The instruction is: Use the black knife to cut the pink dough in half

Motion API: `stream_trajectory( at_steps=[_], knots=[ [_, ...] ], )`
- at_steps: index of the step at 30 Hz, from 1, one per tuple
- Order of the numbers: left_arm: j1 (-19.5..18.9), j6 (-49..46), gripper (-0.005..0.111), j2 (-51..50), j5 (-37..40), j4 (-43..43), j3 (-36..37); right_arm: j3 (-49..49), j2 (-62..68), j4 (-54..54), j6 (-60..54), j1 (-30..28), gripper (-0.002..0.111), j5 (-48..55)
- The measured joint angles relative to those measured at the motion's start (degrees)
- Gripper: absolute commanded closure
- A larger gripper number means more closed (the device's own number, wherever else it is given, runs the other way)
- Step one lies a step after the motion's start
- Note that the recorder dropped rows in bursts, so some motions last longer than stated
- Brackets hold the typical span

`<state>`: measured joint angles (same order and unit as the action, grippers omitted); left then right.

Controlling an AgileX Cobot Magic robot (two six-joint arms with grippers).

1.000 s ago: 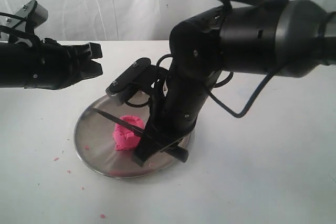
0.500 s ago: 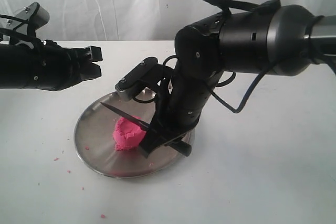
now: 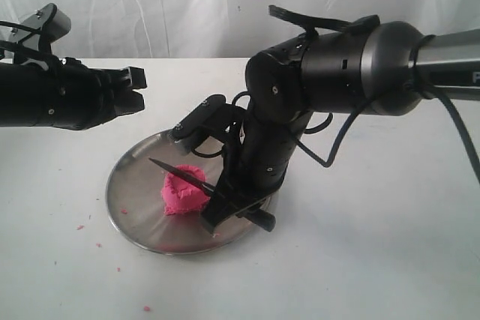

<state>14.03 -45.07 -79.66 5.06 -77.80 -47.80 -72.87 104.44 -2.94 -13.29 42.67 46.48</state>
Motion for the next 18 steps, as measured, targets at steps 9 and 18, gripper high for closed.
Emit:
stream_trajectory(
  at_steps=[9,18],
  knots=[
    [0.0,0.0,0.107,0.0,-0.33,0.9,0.0,0.0,0.28,0.0,-0.38,0.0,0.108,-0.45],
    [0.0,0.0,0.107,0.0,-0.79,0.9,0.0,0.0,0.51,0.31,-1.21,0.0,0.108,-0.73]
  ],
)
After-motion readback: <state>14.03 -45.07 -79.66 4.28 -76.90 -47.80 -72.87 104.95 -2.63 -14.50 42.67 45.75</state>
